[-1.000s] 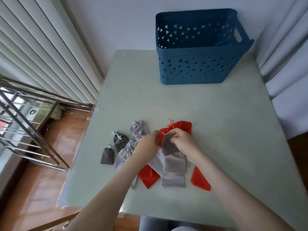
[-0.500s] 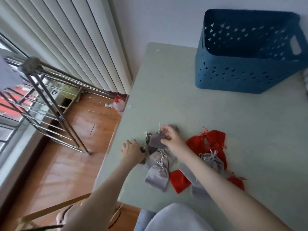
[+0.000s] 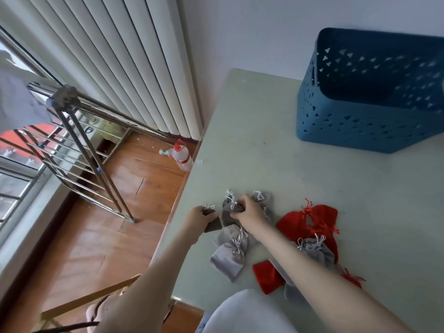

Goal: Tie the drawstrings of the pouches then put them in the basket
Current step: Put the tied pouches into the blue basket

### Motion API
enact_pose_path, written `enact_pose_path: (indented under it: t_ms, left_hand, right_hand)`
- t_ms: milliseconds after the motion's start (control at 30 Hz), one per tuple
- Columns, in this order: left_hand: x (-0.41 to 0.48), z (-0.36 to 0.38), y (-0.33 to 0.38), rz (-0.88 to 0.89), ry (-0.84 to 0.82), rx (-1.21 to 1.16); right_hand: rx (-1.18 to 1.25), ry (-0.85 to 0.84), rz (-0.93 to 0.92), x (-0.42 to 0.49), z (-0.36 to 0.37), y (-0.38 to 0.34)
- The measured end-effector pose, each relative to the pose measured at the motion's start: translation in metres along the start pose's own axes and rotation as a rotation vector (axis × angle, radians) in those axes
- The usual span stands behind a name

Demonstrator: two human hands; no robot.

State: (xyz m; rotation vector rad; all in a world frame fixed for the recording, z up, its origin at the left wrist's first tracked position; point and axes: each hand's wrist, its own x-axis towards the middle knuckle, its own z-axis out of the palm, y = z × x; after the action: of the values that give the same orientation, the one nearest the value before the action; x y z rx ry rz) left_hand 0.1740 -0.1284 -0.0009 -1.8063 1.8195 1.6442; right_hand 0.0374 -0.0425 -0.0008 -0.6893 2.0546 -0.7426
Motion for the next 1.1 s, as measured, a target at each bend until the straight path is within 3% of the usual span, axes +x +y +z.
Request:
enact_pose_path:
  t_ms: [133,233,400,533,767,1000,1100]
  left_hand:
    - [0.005,-0.008,0.018,-0.019,-0.019,-0.262]
    - [0.0,-0.001,0.045,-0.013,-0.079,-0.366]
    - [-0.013,0.026,0.094,0.081,-0.247,-0.404]
    - [-0.029,0.051,0.128,0.156,-0.299,-0.439]
    - [-0.042,0.062,0.158,-0.019,-0.446,-0.791]
    - [-0.047,0.072,0.166,-0.019,-0.621,-0.875]
    - [-0.049,0.075,0.166,0.033,-0.617,-0.88]
  right_hand:
    - [0.409,0.003,-0.028,-0.005,-0.034,-0.013]
    - [0.547,-0.061,-0.111,-0.011,-0.063,-0.026]
    - [0.492,-0.126,-0.223,-0.025,-0.105,-0.042]
    - [0.459,-0.054,-0.24,-0.03,-0.131,-0.04]
    - [0.389,0.143,-0.271,-0.033,-0.144,-0.027]
    - [0.408,0.184,-0.285,-0.039,-0.145,-0.024]
    - [0.274,0.249,-0.261,-0.036,-0.149,-0.022]
